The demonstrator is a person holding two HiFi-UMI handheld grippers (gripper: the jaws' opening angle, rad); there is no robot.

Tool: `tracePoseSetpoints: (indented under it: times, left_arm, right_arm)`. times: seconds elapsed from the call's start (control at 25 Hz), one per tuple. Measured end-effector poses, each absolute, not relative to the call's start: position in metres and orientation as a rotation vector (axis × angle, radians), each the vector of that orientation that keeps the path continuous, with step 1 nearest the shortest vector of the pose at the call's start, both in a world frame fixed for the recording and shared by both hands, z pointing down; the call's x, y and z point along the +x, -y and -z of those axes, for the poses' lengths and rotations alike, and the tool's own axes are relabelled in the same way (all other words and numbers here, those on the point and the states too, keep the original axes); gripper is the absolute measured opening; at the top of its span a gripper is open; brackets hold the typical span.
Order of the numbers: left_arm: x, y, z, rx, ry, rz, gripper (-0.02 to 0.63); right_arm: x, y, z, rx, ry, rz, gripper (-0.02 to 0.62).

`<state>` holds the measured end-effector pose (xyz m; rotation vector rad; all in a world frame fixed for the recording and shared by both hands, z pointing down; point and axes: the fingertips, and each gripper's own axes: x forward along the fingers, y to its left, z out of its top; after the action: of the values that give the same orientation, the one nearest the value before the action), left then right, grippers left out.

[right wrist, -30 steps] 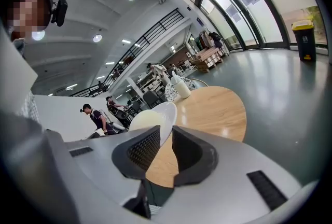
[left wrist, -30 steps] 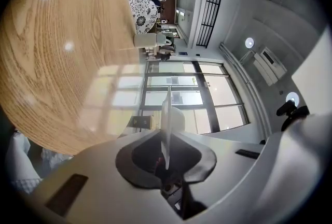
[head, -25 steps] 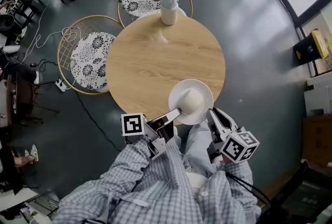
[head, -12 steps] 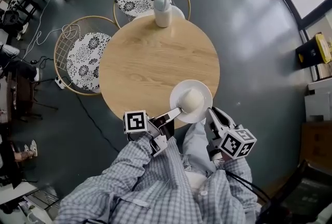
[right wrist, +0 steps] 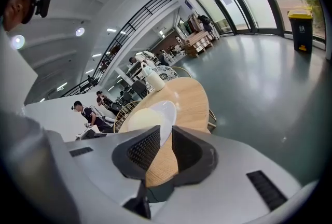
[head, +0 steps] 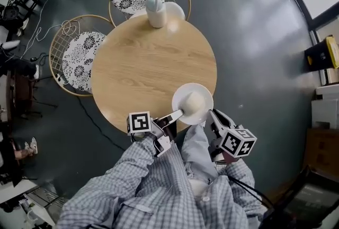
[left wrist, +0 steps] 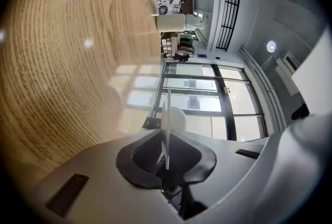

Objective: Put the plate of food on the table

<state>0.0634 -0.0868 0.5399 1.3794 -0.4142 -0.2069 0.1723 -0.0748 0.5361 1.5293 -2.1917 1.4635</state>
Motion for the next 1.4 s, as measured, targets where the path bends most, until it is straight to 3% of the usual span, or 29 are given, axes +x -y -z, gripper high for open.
tracePoseSetpoints:
  times: [0.84,1.2,1.4]
  left_arm:
    - [0.078,0.097,-0.608,1.28,0.591,0.051,0.035]
    - [0.081,0.102,-0.611,1.266,0.617,0.048,0.035]
    - [0.082,0.101,-0.61,1.251,0.612,0.055,0.035]
  right_arm:
    - [0.19,0.091,-0.614,1.375,2.044,-1.614,0.071]
    - [0.19,0.091,-0.611,1.245,2.082,-1.515,0.081]
    - [0.194,0.081,-0.594,1.142,2.117,-1.188,0.088]
